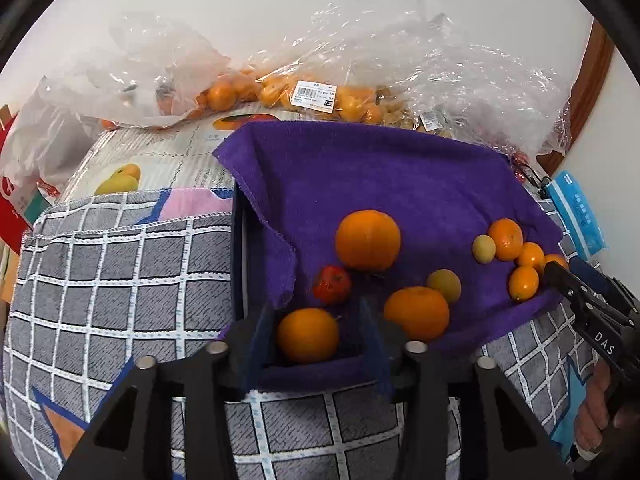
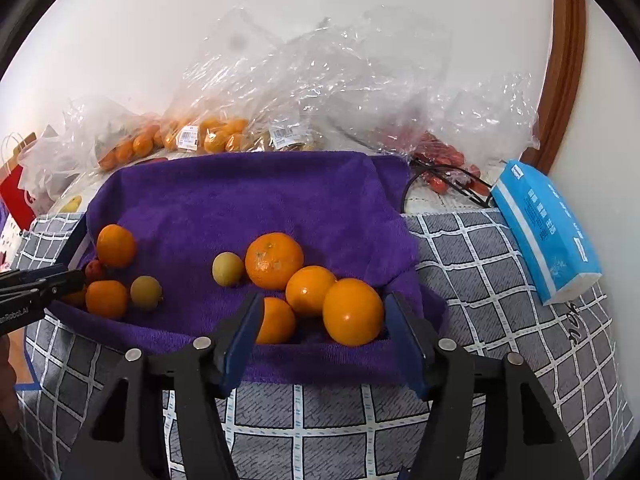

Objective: Organize fruits

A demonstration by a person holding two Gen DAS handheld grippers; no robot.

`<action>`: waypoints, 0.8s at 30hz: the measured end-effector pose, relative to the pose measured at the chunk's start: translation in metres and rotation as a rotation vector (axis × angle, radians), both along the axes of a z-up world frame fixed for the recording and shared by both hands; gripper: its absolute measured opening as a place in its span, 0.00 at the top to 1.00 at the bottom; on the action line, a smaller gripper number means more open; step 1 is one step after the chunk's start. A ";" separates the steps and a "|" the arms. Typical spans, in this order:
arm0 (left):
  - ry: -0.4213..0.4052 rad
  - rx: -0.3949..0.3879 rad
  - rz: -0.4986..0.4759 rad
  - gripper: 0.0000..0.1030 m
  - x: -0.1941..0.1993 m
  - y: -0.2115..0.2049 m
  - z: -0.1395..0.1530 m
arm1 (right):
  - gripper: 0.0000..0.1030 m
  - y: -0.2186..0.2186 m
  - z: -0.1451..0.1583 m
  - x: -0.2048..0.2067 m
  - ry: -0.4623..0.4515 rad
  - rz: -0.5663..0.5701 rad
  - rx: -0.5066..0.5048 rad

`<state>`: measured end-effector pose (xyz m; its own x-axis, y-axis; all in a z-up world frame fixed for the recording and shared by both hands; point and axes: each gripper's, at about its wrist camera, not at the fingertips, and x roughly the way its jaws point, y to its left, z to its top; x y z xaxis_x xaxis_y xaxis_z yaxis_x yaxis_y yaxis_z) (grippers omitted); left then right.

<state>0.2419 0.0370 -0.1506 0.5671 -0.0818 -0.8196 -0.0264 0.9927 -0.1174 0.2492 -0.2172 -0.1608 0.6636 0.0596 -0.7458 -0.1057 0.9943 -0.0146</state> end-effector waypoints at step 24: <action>-0.272 0.021 0.046 0.11 -0.153 -0.021 0.124 | 0.20 -0.006 0.125 -0.144 -0.100 -0.077 0.150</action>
